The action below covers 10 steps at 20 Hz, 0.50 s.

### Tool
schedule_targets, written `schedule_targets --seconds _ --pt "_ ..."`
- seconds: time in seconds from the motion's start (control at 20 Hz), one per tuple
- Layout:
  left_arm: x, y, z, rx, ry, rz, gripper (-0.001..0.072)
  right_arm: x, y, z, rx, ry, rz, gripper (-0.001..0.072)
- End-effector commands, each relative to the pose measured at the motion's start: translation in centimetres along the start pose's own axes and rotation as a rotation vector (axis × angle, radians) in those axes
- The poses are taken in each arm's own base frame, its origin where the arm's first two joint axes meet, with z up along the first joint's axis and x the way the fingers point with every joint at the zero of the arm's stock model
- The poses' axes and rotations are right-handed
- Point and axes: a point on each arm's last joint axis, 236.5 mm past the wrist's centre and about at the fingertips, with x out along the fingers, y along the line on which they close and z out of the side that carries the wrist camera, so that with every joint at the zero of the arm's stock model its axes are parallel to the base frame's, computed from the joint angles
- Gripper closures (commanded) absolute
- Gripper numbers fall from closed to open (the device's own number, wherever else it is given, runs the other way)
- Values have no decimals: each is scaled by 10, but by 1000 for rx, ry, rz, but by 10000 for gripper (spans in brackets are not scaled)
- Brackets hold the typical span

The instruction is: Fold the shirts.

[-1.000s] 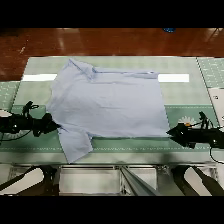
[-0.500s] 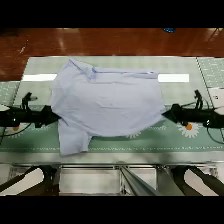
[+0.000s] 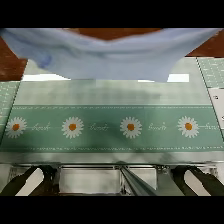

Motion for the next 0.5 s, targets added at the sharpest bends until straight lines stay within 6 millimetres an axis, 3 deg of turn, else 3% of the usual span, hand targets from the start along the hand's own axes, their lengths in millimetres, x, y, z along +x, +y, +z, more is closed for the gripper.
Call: schedule_targets --seconds 0.0,0.1,0.25,0.35,0.45 --pt "-88 -81 69 345 -214 238 693 -114 35 53 -176 -206 -168 692" --pt "-136 -110 73 487 -289 376 693 -155 49 45 -181 -240 -218 692" --pt "-203 -144 60 576 -388 513 693 -189 75 19 -192 -223 -204 692" --pt "-235 -164 52 599 -448 518 692 -202 79 4 -186 -197 -220 692" --pt "-253 -168 45 595 -462 523 693 -210 74 -11 -162 -156 -258 692"
